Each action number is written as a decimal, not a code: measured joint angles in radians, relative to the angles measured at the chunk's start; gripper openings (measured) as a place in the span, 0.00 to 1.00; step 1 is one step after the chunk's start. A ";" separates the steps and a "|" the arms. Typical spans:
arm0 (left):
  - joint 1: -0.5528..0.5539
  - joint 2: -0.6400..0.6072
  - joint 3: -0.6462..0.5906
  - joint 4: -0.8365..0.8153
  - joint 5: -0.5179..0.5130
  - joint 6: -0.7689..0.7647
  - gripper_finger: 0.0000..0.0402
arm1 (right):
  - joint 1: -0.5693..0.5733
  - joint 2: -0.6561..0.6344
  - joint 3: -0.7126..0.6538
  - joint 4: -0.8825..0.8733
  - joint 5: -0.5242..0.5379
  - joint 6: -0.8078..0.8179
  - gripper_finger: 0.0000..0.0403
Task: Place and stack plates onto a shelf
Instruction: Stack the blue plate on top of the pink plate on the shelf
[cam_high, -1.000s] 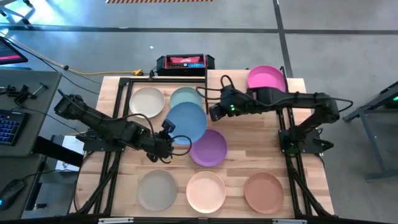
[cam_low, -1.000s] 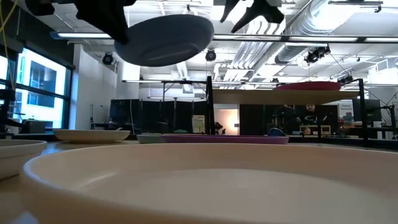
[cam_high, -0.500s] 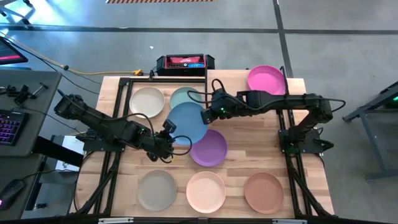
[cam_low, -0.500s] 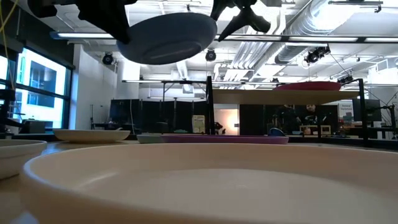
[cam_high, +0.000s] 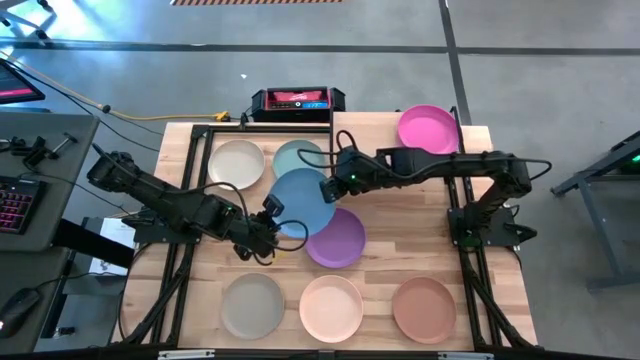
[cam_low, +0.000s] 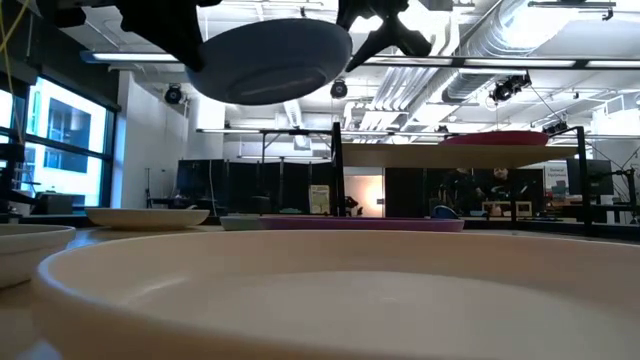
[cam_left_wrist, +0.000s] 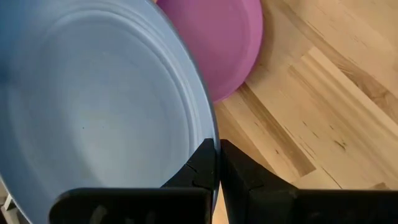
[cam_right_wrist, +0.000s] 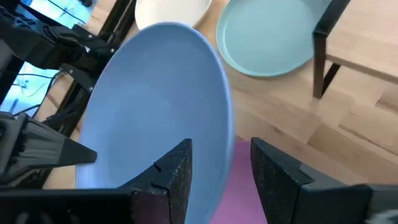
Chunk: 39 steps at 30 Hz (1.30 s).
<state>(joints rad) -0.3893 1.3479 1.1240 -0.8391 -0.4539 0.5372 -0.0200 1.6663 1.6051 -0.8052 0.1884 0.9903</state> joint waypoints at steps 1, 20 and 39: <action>0.000 0.000 0.000 0.000 0.000 0.001 0.01 | 0.000 0.006 0.000 -0.001 -0.009 0.002 0.35; 0.000 0.017 0.000 -0.029 0.028 0.017 0.01 | 0.006 0.049 0.000 -0.015 -0.039 0.004 0.12; 0.000 0.051 0.001 -0.022 -0.066 -0.038 0.01 | 0.014 0.049 0.000 -0.073 0.017 0.034 0.00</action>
<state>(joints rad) -0.3897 1.3994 1.1248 -0.8608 -0.5201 0.4996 -0.0063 1.7149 1.6051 -0.8781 0.2058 1.0239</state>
